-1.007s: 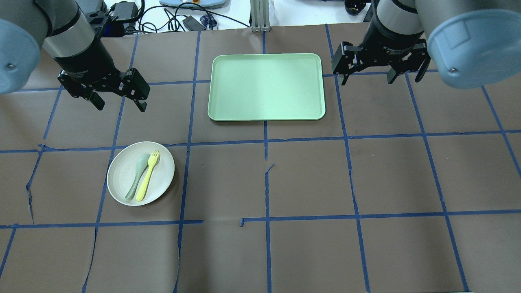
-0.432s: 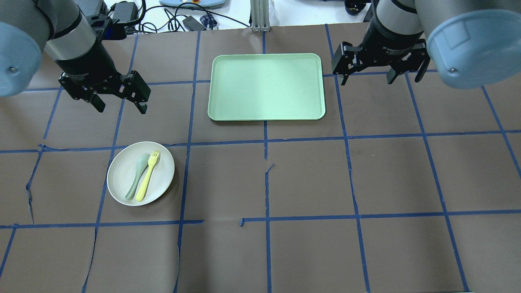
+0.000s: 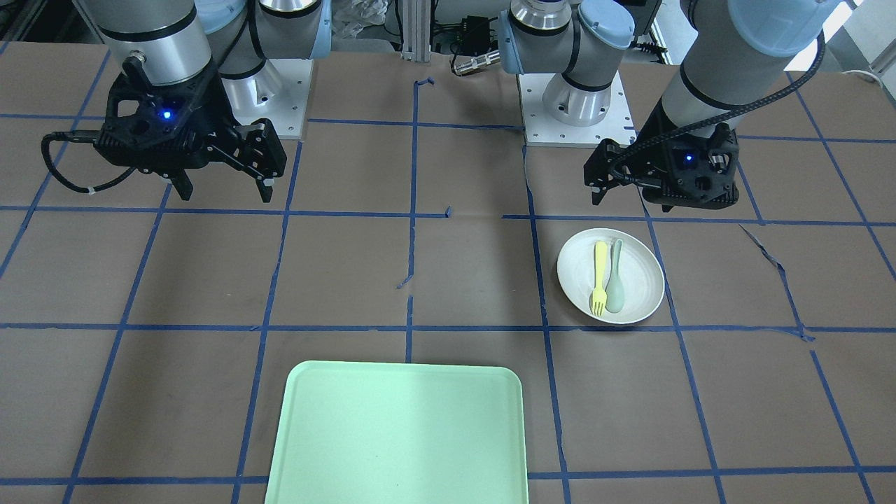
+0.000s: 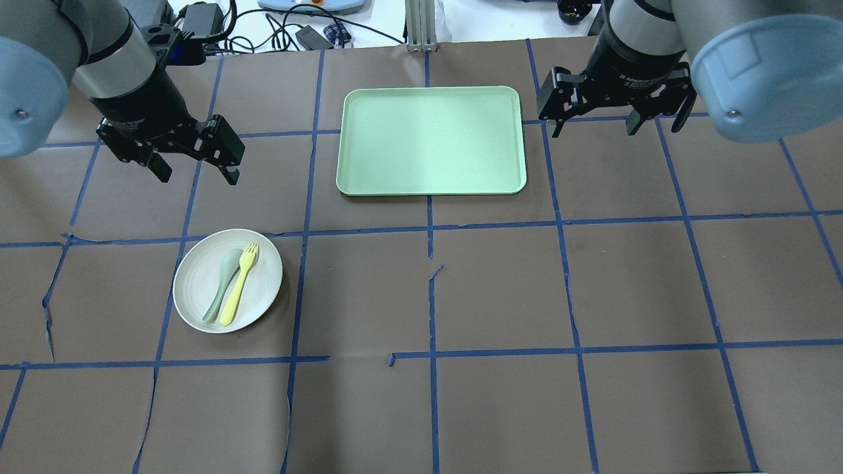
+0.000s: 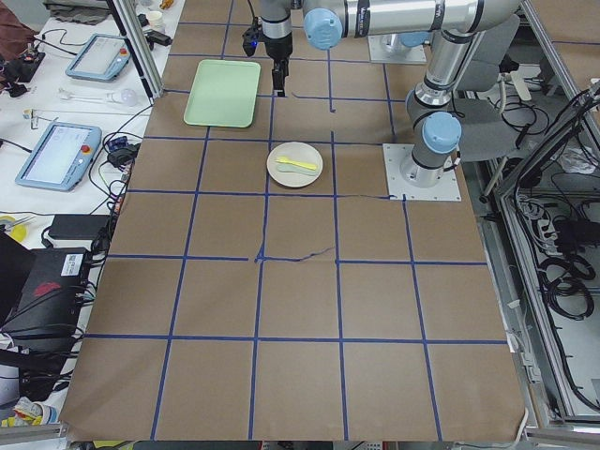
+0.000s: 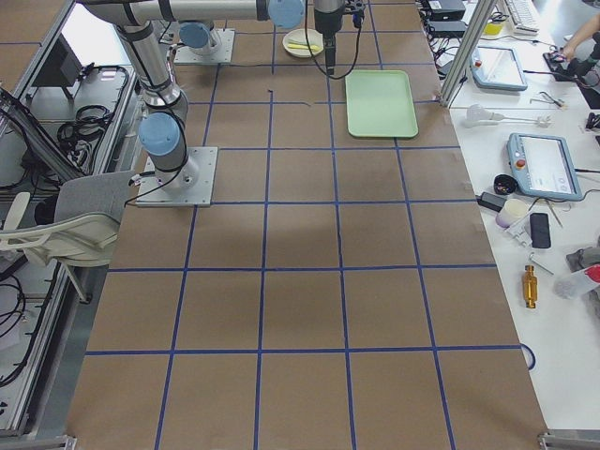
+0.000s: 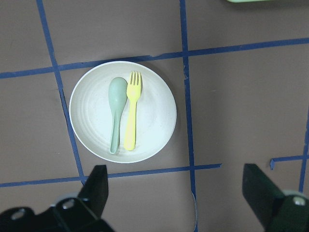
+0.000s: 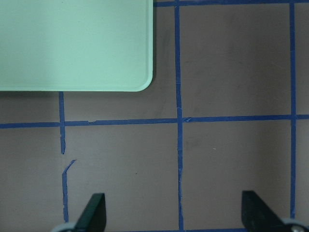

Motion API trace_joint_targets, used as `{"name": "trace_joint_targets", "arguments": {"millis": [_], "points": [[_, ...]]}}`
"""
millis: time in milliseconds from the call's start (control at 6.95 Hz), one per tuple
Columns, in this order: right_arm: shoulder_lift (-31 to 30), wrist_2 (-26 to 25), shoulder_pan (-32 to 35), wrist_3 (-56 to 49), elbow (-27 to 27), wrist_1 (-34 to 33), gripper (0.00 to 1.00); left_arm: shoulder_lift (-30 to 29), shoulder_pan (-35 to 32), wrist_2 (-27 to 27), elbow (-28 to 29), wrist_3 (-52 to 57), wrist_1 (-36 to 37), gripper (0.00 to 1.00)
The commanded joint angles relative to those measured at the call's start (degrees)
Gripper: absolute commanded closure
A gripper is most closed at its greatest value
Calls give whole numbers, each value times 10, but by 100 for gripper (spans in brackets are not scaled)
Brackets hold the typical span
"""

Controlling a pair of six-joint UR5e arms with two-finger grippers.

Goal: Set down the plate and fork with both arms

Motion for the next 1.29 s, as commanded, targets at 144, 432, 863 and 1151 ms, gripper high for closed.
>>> {"name": "trace_joint_targets", "arguments": {"millis": [144,432,863,1151], "points": [[0,0,0,0,1,0,0,-2,0,-1,0,5,0,0],[0,0,0,0,0,0,0,-14,4,3,0,4,33,0],[0,-1,-1,0,0,0,0,-10,11,-7,0,-3,28,0],[0,-1,-1,0,0,0,0,-20,50,-11,-6,9,28,0]]}}
